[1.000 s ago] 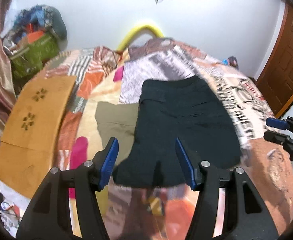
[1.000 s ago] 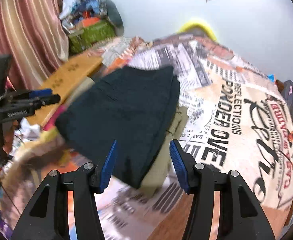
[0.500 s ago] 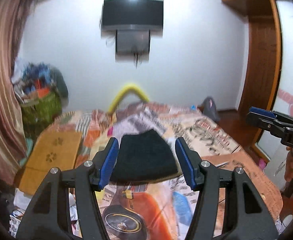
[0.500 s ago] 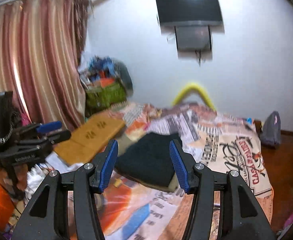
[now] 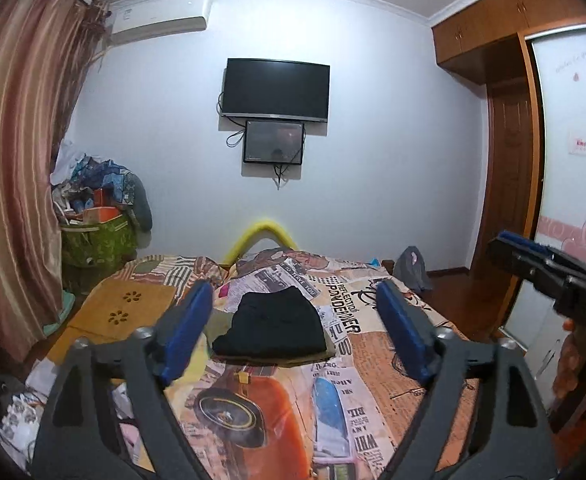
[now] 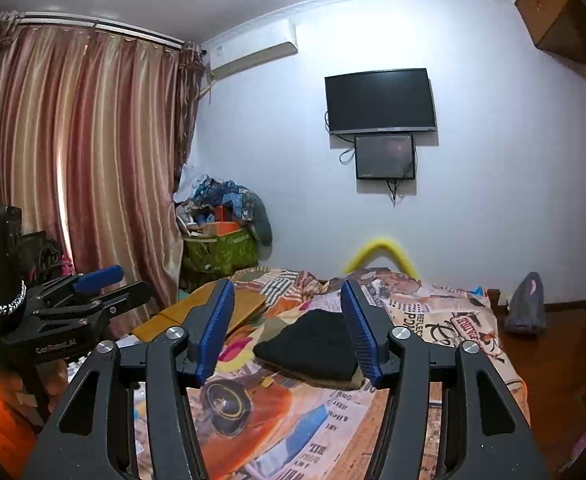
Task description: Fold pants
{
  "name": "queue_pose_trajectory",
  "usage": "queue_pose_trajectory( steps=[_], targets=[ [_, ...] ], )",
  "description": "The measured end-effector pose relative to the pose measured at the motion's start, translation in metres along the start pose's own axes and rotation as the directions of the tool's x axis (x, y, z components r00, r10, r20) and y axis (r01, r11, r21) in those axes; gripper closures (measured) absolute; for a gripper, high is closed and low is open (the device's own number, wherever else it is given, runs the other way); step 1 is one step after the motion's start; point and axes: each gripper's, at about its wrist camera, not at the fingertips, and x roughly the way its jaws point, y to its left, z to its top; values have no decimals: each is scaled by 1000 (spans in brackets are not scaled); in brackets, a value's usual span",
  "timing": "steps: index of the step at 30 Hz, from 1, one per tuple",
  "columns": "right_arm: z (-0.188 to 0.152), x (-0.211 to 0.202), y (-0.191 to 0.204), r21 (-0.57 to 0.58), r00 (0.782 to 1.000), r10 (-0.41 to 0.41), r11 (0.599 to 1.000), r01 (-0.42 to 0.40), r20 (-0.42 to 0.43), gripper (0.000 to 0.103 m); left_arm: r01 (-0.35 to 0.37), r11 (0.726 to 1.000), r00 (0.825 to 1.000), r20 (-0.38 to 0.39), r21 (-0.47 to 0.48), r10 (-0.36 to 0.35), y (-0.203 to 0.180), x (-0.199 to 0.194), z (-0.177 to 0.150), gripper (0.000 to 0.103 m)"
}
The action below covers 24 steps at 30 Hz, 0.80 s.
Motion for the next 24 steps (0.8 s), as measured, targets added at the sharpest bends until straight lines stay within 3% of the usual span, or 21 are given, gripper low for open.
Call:
queue_pose_trajectory(
  steps=[2, 7, 12, 24],
  targets=[
    [-4, 0, 2, 3, 1000, -13, 1000, 13, 4, 42, -15, 1000, 1000, 11, 12, 15, -2, -7, -5, 14],
    [-7, -4, 2, 25, 999, -43, 999, 43, 4, 17, -15, 1000, 1000, 15, 13, 15, -5, -13, -14, 5],
    [-11, -4, 3, 31, 995, -100, 994, 100, 11, 1, -18, 1000, 1000, 24, -3, 18, -4, -14, -16, 1],
    [-20, -9, 2, 44, 994, -107, 993, 107, 14, 1, -20, 1000, 1000, 21, 3, 20, -7, -12, -19, 0]
  ],
)
